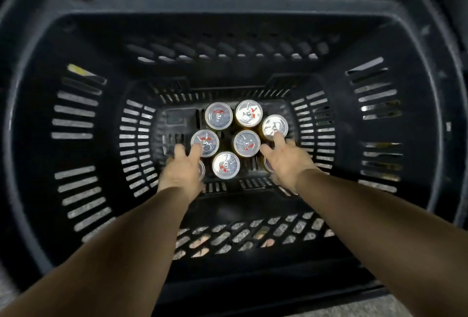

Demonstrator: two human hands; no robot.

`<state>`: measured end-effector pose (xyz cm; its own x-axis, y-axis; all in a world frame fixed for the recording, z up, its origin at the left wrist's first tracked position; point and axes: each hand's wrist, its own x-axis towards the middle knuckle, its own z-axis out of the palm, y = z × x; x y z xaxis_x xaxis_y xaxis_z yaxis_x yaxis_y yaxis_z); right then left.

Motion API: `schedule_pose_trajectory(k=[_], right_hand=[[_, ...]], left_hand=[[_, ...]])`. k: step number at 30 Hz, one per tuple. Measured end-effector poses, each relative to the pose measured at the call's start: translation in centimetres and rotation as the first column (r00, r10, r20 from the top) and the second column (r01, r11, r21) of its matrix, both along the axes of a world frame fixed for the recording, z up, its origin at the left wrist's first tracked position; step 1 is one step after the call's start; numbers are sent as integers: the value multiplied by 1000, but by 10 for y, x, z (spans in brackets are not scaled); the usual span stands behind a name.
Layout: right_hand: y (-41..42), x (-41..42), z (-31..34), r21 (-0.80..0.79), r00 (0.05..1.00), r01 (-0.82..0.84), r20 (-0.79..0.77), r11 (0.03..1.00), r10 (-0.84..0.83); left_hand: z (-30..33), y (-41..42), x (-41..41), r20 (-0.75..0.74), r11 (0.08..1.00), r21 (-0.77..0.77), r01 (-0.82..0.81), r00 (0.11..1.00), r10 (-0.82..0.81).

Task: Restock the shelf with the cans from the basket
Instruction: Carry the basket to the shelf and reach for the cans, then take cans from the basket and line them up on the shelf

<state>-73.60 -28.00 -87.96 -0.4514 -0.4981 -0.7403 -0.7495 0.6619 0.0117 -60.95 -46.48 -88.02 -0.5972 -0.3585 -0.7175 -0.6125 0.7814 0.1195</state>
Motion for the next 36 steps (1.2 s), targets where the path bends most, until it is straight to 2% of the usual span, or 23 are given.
schedule_pose_trajectory(k=[6, 12, 16, 23, 30, 36], right_hand=[[6, -8, 31, -72, 998, 13, 69, 997, -8], [-1, -3, 132, -164, 979, 189, 109, 968, -173], [-23, -3, 240, -231, 960, 273, 130, 934, -249], [-61, -26, 460, -401, 977, 195, 2, 895, -213], [-69, -34, 681, -562, 963, 90, -162, 822, -216], [-71, -26, 851, -648, 953, 46, -200, 760, -228]], left_hand=[[27, -3, 2, -81, 999, 33, 5, 997, -2], [129, -3, -5, -140, 996, 74, 59, 989, -48], [235, -9, -25, -217, 985, 110, 135, 970, -109], [447, -29, -66, -412, 986, 6, 169, 899, -151], [655, -40, -72, -581, 975, -102, 198, 784, -220], [826, -49, -76, -709, 957, -177, 229, 645, -285]])
